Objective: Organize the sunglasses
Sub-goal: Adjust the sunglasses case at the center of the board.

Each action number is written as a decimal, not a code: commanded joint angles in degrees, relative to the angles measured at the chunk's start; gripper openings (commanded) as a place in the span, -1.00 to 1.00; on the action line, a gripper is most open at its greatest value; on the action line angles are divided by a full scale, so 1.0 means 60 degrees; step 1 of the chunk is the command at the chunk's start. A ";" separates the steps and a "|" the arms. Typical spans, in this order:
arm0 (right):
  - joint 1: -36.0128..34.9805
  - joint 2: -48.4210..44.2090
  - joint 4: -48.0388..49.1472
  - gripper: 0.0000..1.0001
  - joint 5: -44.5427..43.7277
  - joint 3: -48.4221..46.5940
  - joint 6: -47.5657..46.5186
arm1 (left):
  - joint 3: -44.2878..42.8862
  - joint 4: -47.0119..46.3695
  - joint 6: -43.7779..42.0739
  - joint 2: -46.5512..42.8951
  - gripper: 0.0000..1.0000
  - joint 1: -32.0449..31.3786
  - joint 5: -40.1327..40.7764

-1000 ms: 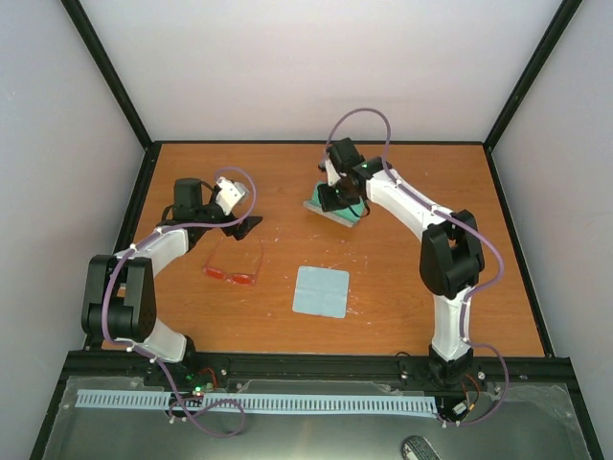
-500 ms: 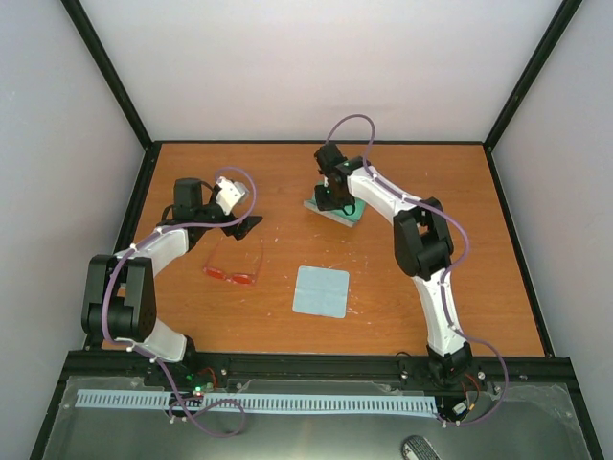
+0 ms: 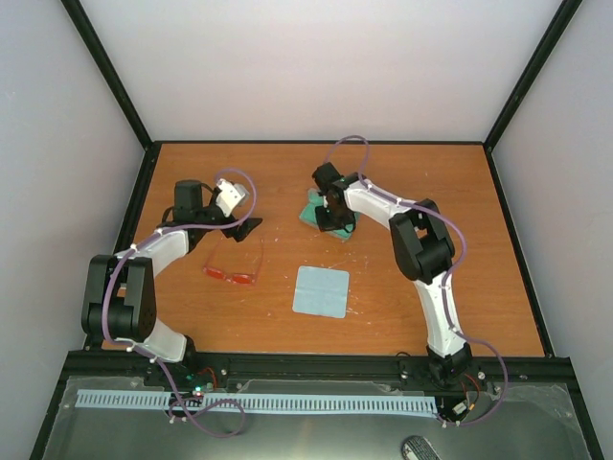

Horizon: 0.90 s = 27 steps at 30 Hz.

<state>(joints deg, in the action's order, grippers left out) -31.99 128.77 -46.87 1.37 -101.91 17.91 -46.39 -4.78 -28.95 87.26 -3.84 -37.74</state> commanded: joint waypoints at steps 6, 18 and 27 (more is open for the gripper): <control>-0.0058 -0.1725 0.0382 -0.92 -0.0634 0.2181 0.0629 | 0.0100 -0.0295 0.0117 -0.0111 0.99 0.0024 -0.0218; -0.0045 -0.2981 0.1032 -0.64 -0.1452 0.3303 0.0757 | -0.0031 -0.0314 0.0199 -0.0099 0.99 0.0003 -0.0484; -0.0070 -0.5753 0.1081 -0.44 -0.0320 0.4602 0.0407 | -0.0431 0.0464 -0.0084 -0.0048 0.96 -0.0367 -0.0389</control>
<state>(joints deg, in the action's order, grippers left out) -32.25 98.04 -39.81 -4.36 -77.36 21.63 -45.93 -4.89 -28.42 87.26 -4.95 -39.20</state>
